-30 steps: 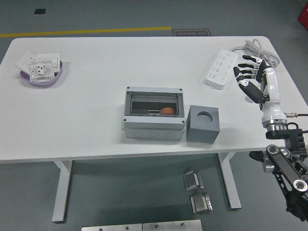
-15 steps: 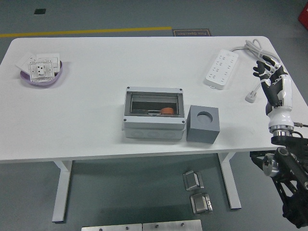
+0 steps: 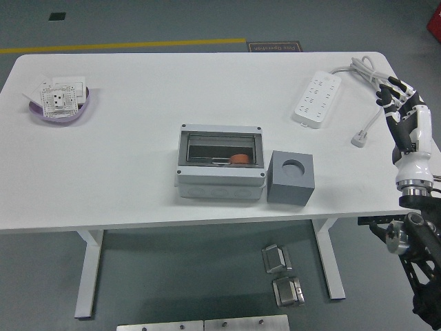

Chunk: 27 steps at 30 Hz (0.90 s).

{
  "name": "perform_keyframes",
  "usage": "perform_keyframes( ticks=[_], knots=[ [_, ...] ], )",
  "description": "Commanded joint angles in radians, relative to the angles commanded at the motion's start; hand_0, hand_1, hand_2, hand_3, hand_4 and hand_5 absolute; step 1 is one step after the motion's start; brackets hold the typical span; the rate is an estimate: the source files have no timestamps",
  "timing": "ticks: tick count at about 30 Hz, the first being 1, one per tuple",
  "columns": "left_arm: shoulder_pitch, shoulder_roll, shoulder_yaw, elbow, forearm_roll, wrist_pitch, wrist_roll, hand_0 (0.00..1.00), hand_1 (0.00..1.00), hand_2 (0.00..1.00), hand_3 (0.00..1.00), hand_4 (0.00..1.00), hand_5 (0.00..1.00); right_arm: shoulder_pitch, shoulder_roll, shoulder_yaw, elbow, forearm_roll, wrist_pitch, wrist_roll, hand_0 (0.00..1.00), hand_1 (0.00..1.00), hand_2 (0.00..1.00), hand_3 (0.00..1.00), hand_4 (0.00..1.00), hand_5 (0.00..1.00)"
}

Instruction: Pick up the cylinder from the cube,place it in the box,flap close box

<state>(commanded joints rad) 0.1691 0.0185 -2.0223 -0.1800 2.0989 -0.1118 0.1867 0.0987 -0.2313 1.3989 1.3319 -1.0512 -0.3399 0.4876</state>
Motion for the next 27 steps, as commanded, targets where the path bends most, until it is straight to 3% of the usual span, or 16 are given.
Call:
perform_keyframes(
  ticks=[13,27],
  knots=[
    [-0.027,0.043,0.024,0.0,-0.016,0.003,-0.008,0.632,0.583,0.543,0.589,0.492,0.058,-0.015,-0.008,0.039,0.008,0.0,-0.019,0.009,0.725,0.705,0.714,0.745,0.949,0.581],
    [-0.015,0.034,0.04,0.0,-0.053,0.01,-0.006,0.633,0.587,0.543,0.59,0.493,0.059,-0.016,0.013,0.07,0.017,-0.052,-0.046,0.002,0.72,0.7,0.707,0.733,0.941,0.581]
  ],
)
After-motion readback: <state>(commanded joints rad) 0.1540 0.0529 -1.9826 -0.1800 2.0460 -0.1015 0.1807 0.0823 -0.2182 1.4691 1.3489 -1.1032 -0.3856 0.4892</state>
